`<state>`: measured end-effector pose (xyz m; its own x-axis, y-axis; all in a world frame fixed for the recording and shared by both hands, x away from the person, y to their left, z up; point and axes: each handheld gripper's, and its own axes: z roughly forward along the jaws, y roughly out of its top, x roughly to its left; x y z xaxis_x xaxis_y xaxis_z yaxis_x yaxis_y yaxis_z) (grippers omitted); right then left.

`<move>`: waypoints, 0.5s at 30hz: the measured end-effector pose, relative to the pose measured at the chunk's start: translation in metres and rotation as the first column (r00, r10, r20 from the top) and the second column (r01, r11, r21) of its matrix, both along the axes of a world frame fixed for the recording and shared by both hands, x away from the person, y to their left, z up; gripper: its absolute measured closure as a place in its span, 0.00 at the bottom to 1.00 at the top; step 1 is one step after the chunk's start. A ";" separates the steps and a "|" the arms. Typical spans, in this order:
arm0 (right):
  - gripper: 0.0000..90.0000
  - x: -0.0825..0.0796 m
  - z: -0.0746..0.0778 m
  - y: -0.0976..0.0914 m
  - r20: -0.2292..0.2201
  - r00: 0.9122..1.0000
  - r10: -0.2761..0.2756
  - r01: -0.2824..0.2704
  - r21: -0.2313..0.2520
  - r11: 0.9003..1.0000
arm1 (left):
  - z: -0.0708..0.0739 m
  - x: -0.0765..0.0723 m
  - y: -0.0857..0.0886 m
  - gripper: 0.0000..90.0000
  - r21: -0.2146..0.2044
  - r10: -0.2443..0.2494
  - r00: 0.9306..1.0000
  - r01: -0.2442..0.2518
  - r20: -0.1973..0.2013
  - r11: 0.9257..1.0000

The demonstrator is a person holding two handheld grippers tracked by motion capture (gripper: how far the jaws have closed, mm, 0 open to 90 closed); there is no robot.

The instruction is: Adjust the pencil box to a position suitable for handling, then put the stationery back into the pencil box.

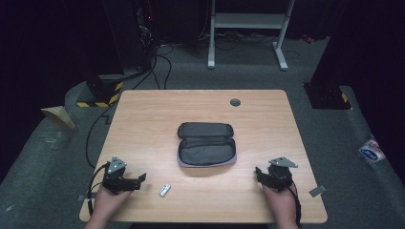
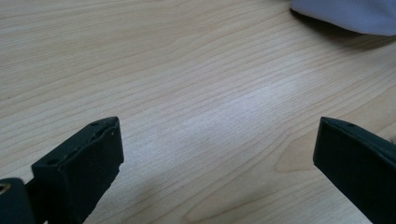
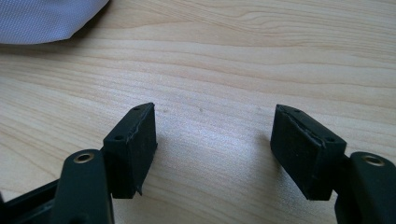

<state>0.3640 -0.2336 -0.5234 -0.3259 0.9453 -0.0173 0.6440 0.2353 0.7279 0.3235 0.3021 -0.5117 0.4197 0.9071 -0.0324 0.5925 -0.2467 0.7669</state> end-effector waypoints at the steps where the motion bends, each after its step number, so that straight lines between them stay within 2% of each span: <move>1: 0.34 0.000 0.000 0.000 0.000 1.000 0.000 0.000 -0.001 1.000 | 0.001 -0.001 -0.001 0.02 -0.002 -0.003 1.000 0.003 0.001 1.000; 10: 0.34 0.000 0.000 0.000 0.000 1.000 0.000 0.000 0.000 1.000 | 0.004 0.002 -0.008 0.02 -0.012 -0.032 0.999 0.032 0.013 0.999; 15: 0.34 0.000 0.000 0.000 0.000 1.000 -0.002 0.002 -0.001 1.000 | 0.005 -0.003 -0.013 0.03 -0.026 -0.053 0.999 0.053 0.009 0.998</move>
